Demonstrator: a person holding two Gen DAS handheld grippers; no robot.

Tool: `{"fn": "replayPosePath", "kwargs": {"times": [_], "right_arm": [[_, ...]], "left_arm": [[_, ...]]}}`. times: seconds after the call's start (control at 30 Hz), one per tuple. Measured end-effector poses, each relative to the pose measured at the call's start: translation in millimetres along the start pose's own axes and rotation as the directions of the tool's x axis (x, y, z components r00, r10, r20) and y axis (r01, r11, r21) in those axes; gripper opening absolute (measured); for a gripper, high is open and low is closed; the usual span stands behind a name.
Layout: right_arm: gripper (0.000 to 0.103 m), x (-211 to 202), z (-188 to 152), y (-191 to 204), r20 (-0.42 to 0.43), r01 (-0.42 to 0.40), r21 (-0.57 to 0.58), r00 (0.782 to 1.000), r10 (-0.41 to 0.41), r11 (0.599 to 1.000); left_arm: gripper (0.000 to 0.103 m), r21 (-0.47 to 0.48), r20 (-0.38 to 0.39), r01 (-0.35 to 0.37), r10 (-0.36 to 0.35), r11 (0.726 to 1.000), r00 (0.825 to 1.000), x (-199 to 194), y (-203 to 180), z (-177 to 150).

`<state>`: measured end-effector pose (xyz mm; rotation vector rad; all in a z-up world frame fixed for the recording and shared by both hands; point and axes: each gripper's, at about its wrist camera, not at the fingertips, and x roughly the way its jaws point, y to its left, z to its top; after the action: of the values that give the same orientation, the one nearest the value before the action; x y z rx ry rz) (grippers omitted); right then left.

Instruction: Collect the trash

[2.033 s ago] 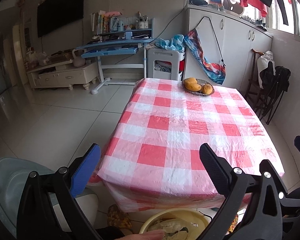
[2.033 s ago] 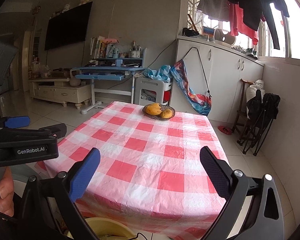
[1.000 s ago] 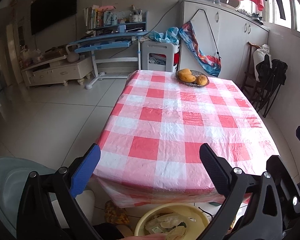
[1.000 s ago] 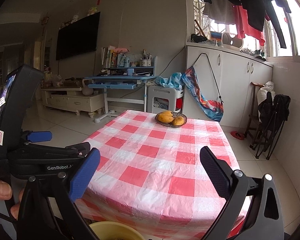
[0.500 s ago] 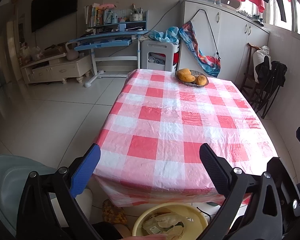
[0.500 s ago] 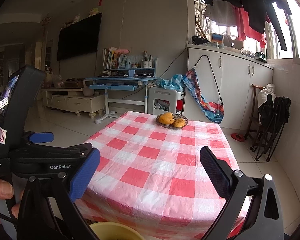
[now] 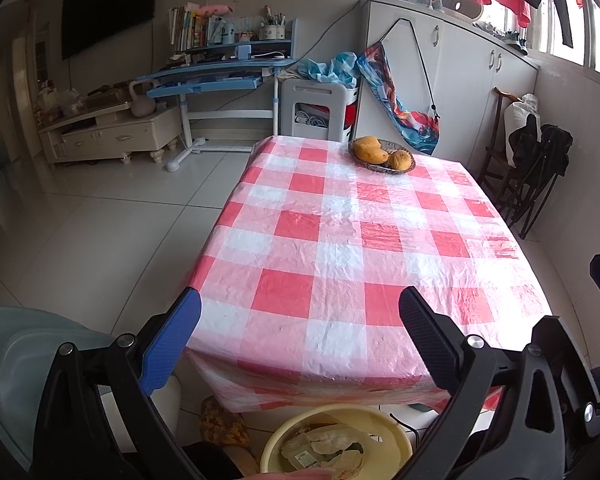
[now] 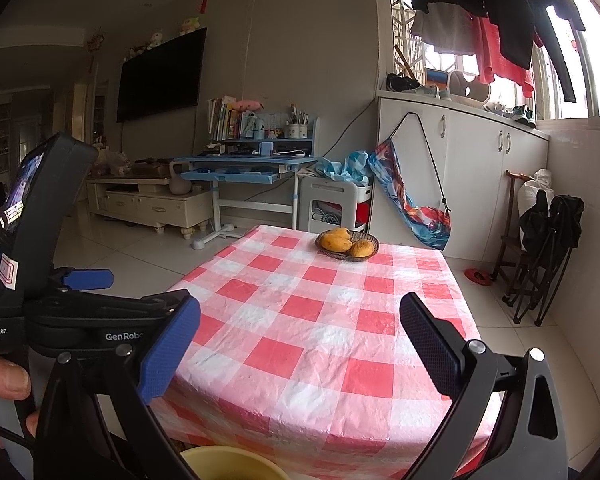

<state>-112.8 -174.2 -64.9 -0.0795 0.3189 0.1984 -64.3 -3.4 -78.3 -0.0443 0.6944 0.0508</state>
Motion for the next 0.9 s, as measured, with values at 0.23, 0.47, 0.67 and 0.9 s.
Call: {"fn": "replayPosePath", "kwargs": {"times": [0.23, 0.47, 0.67, 0.9], "right_arm": [[0.095, 0.2, 0.1, 0.7, 0.0, -0.001, 0.0, 1.0, 0.001, 1.0], [0.095, 0.2, -0.1, 0.9, 0.001, -0.001, -0.001, 1.0, 0.001, 1.0], [0.095, 0.2, -0.3, 1.2, 0.002, -0.001, -0.002, 1.0, 0.001, 1.0], [0.095, 1.3, 1.3, 3.3, 0.002, -0.003, -0.006, 1.0, 0.003, 1.0]], "left_arm": [[0.096, -0.001, 0.0, 0.0, 0.0, 1.0, 1.0, -0.1, -0.1, 0.0], [0.096, -0.001, 0.0, 0.0, 0.0, 1.0, 1.0, 0.0, 1.4, 0.2], [0.096, -0.002, 0.0, -0.002, 0.002, 1.0, 1.0, 0.2, 1.7, 0.3], [0.096, -0.002, 0.0, -0.003, 0.003, 1.0, 1.0, 0.0, 0.9, 0.2]]}}
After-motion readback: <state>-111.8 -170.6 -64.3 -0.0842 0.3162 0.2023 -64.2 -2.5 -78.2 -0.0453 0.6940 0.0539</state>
